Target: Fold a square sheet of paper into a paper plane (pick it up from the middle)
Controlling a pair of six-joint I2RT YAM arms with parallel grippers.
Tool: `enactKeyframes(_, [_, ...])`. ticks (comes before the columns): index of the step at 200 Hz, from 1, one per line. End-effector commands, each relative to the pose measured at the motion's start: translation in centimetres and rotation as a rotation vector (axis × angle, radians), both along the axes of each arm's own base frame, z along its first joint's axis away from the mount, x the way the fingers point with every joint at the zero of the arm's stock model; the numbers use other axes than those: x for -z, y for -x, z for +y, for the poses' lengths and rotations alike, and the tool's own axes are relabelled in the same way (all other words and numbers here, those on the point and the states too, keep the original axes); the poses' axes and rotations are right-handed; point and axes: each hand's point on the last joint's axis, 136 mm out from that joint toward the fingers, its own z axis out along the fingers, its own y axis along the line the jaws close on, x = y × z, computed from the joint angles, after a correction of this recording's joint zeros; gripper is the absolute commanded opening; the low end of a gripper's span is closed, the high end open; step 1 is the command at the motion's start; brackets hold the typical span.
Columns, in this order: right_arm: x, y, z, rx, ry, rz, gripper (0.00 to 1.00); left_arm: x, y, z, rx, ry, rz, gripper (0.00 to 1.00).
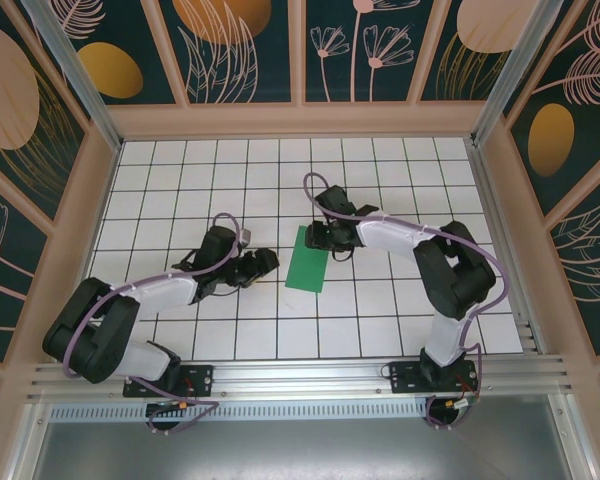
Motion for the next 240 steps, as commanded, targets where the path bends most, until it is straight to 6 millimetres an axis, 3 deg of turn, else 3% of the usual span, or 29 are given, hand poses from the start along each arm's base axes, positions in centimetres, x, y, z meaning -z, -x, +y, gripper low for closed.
enactKeyframes(1, [0.4,-1.2,0.0,0.042,-0.024,0.012,0.47,0.3,0.4,-1.1,0.014,0.010,0.018,0.63])
enactKeyframes(41, [1.5,-3.4,0.3,0.023,-0.043,0.023,0.46,1.0,0.6,-2.1,0.014,-0.017,0.058,0.61])
enactKeyframes(67, [2.9,-3.8,-0.5,0.038,-0.017,0.036,0.46,1.4,0.8,-2.1,0.001,-0.042,0.079,0.61])
enactKeyframes(120, [5.8,-1.7,-1.5,0.040,-0.010,0.103,0.46,2.3,1.9,-2.8,0.007,-0.037,0.136,0.60])
enactKeyframes(124, [6.0,-2.2,-2.5,0.069,-0.013,0.109,0.46,2.3,1.9,-2.9,0.007,-0.035,0.137,0.60])
enactKeyframes(145, [6.8,-1.7,-3.2,0.089,-0.021,0.137,0.46,2.4,1.9,-3.3,0.011,-0.034,0.146,0.61])
enactKeyframes(240, [8.4,-0.4,-3.9,0.098,-0.028,0.193,0.44,3.1,1.4,-4.1,0.005,-0.060,0.177,0.59])
